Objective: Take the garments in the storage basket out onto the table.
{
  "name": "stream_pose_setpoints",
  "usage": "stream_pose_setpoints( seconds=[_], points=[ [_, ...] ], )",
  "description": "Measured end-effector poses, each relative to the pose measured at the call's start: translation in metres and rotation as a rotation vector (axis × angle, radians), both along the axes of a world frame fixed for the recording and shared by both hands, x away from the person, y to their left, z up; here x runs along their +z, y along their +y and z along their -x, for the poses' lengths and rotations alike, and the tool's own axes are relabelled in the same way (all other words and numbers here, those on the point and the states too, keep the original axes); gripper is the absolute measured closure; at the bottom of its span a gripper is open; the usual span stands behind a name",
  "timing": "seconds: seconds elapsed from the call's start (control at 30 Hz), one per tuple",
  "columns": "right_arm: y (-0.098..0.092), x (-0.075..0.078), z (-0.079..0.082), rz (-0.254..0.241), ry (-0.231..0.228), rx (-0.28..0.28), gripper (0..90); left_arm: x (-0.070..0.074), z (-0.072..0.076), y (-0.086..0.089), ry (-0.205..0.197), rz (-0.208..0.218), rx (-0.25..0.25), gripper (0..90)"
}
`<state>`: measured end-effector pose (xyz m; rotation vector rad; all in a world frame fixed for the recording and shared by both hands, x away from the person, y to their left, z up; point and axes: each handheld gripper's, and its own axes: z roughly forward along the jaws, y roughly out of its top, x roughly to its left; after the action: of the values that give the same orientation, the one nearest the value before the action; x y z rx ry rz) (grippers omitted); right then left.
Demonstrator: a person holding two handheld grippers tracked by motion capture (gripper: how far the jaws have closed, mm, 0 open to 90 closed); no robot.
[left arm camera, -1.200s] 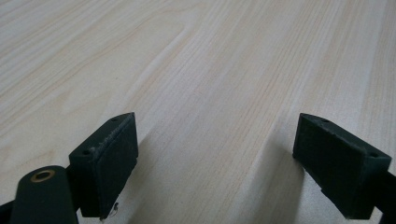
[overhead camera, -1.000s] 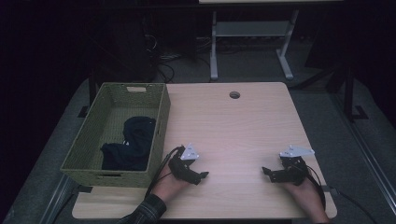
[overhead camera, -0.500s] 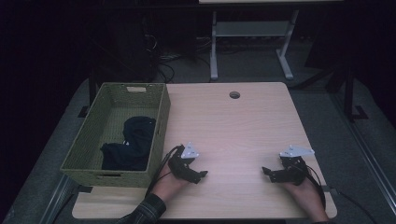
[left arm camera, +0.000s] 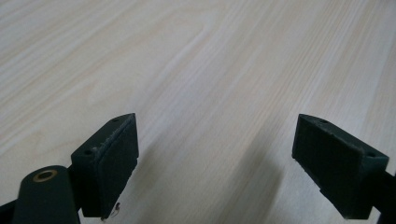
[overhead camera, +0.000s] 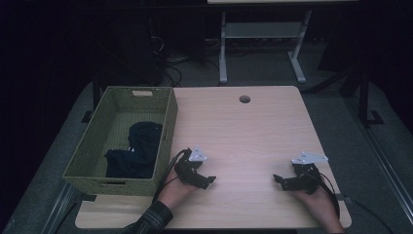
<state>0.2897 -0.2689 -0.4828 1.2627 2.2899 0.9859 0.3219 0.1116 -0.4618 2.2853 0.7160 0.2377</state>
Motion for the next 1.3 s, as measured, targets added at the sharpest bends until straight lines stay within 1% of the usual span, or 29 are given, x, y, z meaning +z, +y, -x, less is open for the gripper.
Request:
stream_pose_setpoints(
  seconds=[0.1, 0.17, 0.27, 0.37, 0.53, 0.63, 0.77, 0.9, 1.03, 1.13, 1.3],
  points=[
    [-0.001, 0.0, 0.002, 0.002, -0.004, 0.002, 9.0, 0.004, -0.001, 0.0, -0.013, -0.003, 0.0, 14.1],
    [-0.001, 0.0, 0.003, 0.001, -0.004, 0.002, 9.0, 0.005, 0.0, 0.0, -0.007, 0.004, -0.001, 14.1],
    [-0.001, 0.0, 0.003, 0.002, -0.004, 0.003, 9.0, 0.007, 0.001, -0.001, -0.01, -0.009, -0.01, 14.1],
    [-0.001, 0.0, 0.003, 0.0, -0.004, 0.002, 9.0, 0.008, 0.003, -0.001, -0.004, 0.0, -0.009, 14.1],
    [-0.001, 0.0, 0.003, 0.002, -0.004, 0.003, 9.0, 0.011, 0.004, -0.001, 0.001, -0.001, -0.019, 14.1],
    [-0.001, 0.0, 0.003, 0.004, -0.007, 0.005, 9.0, 0.014, 0.005, -0.001, -0.003, -0.003, -0.022, 14.1],
    [-0.001, 0.0, 0.003, 0.004, -0.008, 0.007, 9.0, 0.015, 0.005, 0.0, 0.011, -0.001, -0.026, 14.1],
    [-0.001, 0.0, 0.003, 0.002, -0.007, 0.009, 9.0, 0.018, 0.005, 0.0, 0.009, 0.0, -0.03, 14.2],
    [-0.001, 0.0, 0.003, 0.001, -0.007, 0.009, 9.0, 0.021, 0.005, 0.0, 0.012, 0.01, -0.033, 14.1],
    [-0.001, 0.0, 0.003, 0.001, -0.007, 0.009, 9.0, 0.024, 0.006, -0.001, 0.016, 0.003, -0.04, 14.1],
    [-0.001, 0.0, 0.003, 0.001, -0.007, 0.009, 9.0, 0.027, 0.006, 0.0, 0.018, 0.005, -0.038, 14.1]
  ],
)
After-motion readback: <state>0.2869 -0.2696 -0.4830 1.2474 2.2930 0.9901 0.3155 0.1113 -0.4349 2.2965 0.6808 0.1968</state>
